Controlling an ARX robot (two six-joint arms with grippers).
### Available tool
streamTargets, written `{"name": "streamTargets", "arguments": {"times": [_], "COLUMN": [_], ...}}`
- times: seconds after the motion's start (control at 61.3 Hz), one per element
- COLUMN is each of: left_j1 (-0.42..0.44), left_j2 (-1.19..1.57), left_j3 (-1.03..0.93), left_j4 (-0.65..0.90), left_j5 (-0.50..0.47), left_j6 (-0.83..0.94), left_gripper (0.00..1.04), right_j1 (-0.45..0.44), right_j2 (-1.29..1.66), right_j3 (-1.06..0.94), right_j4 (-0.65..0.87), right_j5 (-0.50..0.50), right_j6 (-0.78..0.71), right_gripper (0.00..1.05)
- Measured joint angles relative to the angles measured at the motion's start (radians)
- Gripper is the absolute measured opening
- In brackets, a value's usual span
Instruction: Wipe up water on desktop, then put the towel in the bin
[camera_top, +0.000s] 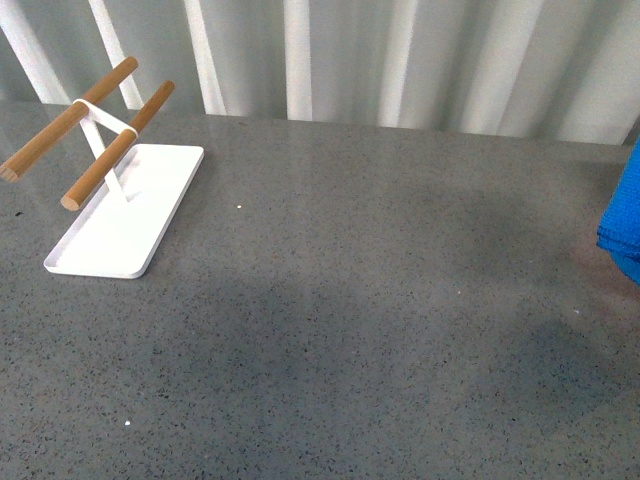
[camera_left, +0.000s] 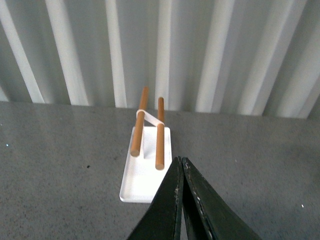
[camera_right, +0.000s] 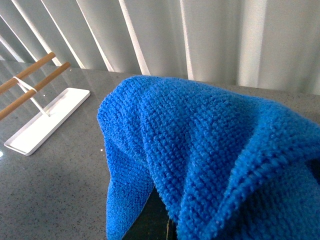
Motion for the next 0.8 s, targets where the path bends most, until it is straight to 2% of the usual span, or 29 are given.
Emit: {"name": "streamTargets", "arguments": {"times": [0.457,0.571,0.799], "left_j1": [0.000,0.000,0.000], "left_j2": [-0.130,-0.275,-0.301], "left_j3": [0.000,0.000,0.000], "left_j4": [-0.128,-0.297,-0.304], "left_j5": [0.000,0.000,0.000], "left_j6": [0.000,0.000,0.000], "left_gripper": [0.03,0.03,0.03], "right_j1": [0.017,0.018,0.018], "right_j2": [0.009,0.009,0.010], "right_j3": [-0.008,-0.008,-0.014], "right_j4": [-0.009,-0.010,-0.021], "right_j5": [0.012,0.012,0.013], "right_j6": [-0.035,-0.040,-0.054], "right_gripper": [0.05,0.05,0.05]}}
